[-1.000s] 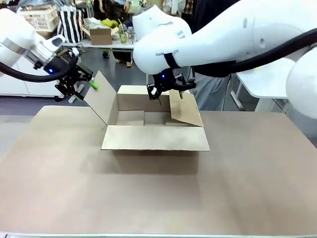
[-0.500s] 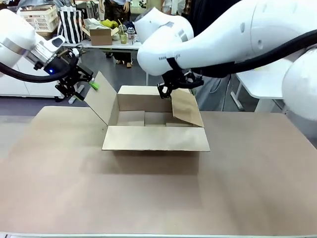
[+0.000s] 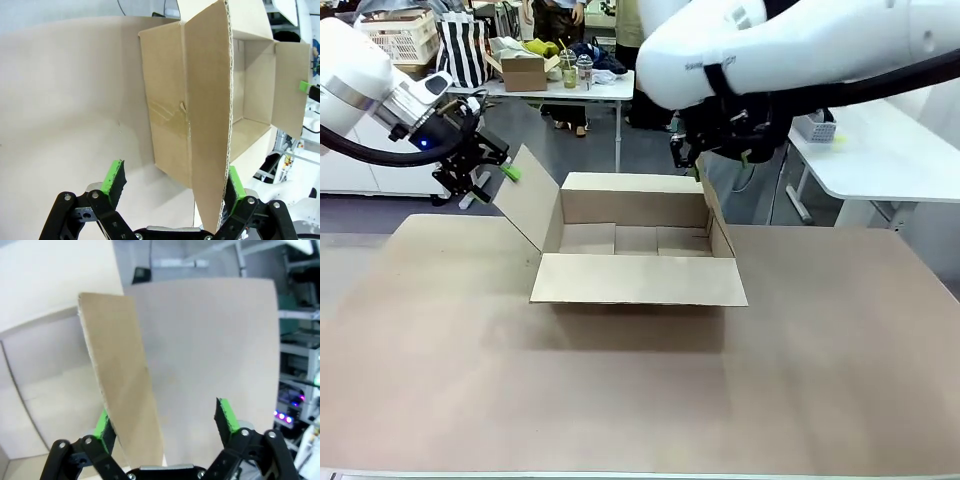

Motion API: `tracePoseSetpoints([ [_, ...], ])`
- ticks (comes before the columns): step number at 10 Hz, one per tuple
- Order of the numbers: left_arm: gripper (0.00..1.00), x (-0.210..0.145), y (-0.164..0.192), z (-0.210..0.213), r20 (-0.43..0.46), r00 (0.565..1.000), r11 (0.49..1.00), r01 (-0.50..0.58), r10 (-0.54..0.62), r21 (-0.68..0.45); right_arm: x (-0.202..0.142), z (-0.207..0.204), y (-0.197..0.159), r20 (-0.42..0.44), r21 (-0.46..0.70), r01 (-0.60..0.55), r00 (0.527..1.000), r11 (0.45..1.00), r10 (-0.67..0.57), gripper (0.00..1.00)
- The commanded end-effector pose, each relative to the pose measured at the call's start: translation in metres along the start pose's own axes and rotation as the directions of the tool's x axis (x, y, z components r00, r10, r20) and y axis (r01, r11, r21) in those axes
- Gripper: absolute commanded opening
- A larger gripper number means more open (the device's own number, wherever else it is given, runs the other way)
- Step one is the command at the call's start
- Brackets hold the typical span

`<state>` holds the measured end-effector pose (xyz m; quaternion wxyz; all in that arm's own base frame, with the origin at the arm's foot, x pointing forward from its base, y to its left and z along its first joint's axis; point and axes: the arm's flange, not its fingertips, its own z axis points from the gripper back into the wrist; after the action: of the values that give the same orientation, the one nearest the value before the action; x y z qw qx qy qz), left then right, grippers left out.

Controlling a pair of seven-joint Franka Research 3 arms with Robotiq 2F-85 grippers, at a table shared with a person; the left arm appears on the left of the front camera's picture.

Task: Pack the gift set into the box.
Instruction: Place both hands on the side flaps of the Package Box and spread them outward.

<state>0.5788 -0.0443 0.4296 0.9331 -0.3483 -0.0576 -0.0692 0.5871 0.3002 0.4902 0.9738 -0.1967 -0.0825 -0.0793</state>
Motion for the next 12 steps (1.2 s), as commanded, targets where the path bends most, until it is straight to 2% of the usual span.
tracePoseSetpoints([
  [1, 1.00, -0.001, -0.002, 0.001, 0.002, 1.000, 1.000, -0.014, 0.014, 0.012, -0.015, -0.014, -0.036, -0.040, 0.099, 0.047, 0.998, 0.994, -0.043, 1.00],
  [5, 1.00, -0.001, -0.002, 0.001, 0.002, 1.000, 1.000, -0.014, 0.014, 0.012, -0.031, -0.034, -0.100, -0.115, 0.294, 0.133, 0.988, 0.947, -0.104, 1.00],
  [6, 1.00, -0.001, -0.002, 0.001, 0.002, 1.000, 1.000, -0.014, 0.014, 0.012, -0.037, -0.041, -0.107, -0.104, 0.274, 0.106, 0.991, 0.956, -0.080, 1.00],
  [8, 1.00, -0.001, -0.002, 0.001, 0.002, 1.000, 1.000, -0.014, 0.014, 0.012, -0.045, -0.051, -0.108, -0.116, 0.296, 0.161, 0.984, 0.941, -0.132, 1.00],
  [9, 1.00, -0.001, -0.002, 0.001, 0.002, 1.000, 1.000, -0.014, 0.014, 0.012, -0.024, -0.035, -0.104, -0.110, 0.246, 0.148, 0.986, 0.958, -0.124, 1.00],
  [12, 1.00, -0.001, -0.002, 0.001, 0.002, 1.000, 1.000, -0.014, 0.014, 0.012, -0.031, -0.042, -0.106, -0.111, 0.254, 0.151, 0.986, 0.955, -0.126, 1.00],
])
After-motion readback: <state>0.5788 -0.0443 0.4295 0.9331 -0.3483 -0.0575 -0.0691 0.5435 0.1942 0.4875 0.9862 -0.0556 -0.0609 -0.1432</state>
